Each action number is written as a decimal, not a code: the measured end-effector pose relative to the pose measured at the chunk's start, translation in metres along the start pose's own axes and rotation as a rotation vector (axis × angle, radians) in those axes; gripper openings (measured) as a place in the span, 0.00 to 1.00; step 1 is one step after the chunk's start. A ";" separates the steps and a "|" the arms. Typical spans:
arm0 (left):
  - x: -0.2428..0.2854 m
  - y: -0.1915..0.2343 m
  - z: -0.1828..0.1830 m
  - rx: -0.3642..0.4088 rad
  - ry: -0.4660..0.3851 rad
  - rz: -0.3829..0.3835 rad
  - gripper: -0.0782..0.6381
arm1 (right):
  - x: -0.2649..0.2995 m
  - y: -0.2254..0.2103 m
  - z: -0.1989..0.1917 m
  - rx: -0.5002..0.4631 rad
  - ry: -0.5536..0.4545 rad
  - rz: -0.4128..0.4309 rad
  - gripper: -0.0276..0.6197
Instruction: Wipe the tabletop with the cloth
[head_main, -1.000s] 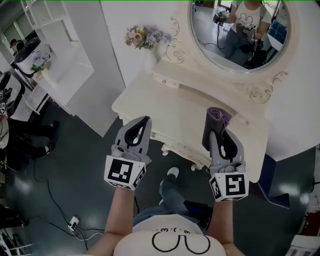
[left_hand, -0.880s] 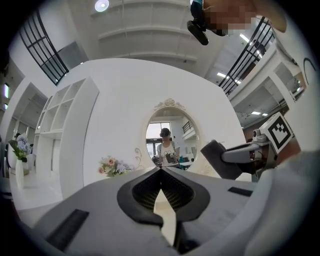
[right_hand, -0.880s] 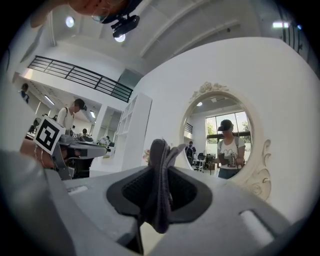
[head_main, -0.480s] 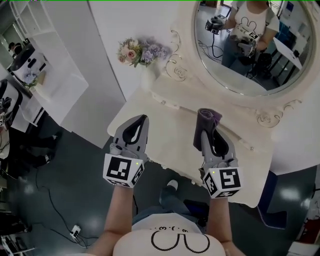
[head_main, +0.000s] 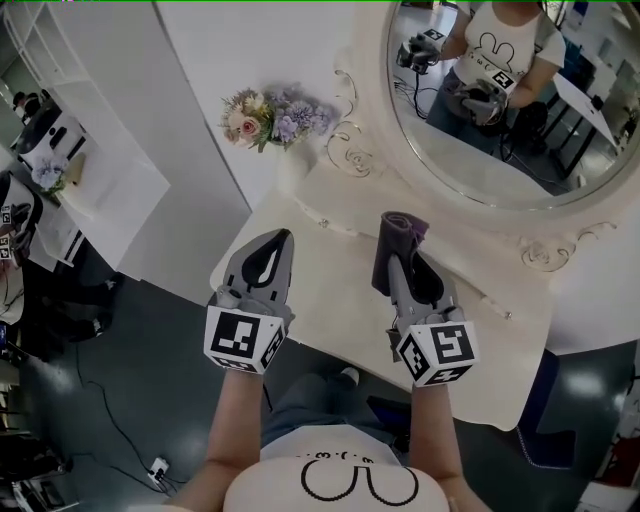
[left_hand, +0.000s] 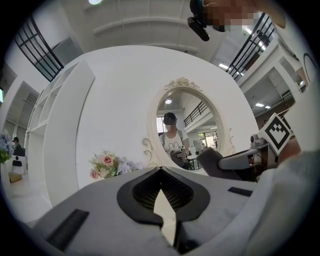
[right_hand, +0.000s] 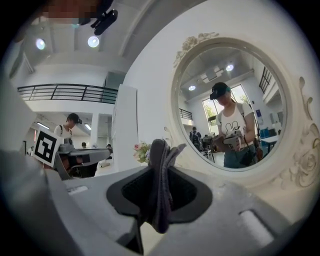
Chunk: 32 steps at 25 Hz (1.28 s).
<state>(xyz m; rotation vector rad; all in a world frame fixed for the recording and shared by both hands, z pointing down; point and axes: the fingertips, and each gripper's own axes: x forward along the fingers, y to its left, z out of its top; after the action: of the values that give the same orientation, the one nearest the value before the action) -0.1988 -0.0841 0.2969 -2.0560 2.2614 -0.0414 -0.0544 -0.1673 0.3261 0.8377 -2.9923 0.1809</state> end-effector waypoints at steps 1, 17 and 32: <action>0.003 0.001 -0.003 -0.001 0.008 -0.006 0.10 | 0.007 0.000 0.000 0.016 -0.001 0.002 0.18; 0.073 0.106 -0.044 -0.043 0.071 -0.107 0.10 | 0.163 0.005 -0.060 0.234 0.256 -0.180 0.18; 0.118 0.180 -0.087 -0.123 0.112 -0.200 0.11 | 0.293 0.019 -0.124 0.313 0.497 -0.256 0.18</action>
<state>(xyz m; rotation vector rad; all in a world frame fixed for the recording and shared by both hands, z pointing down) -0.3952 -0.1872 0.3649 -2.3957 2.1598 -0.0318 -0.3150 -0.2869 0.4646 1.0103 -2.4027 0.7406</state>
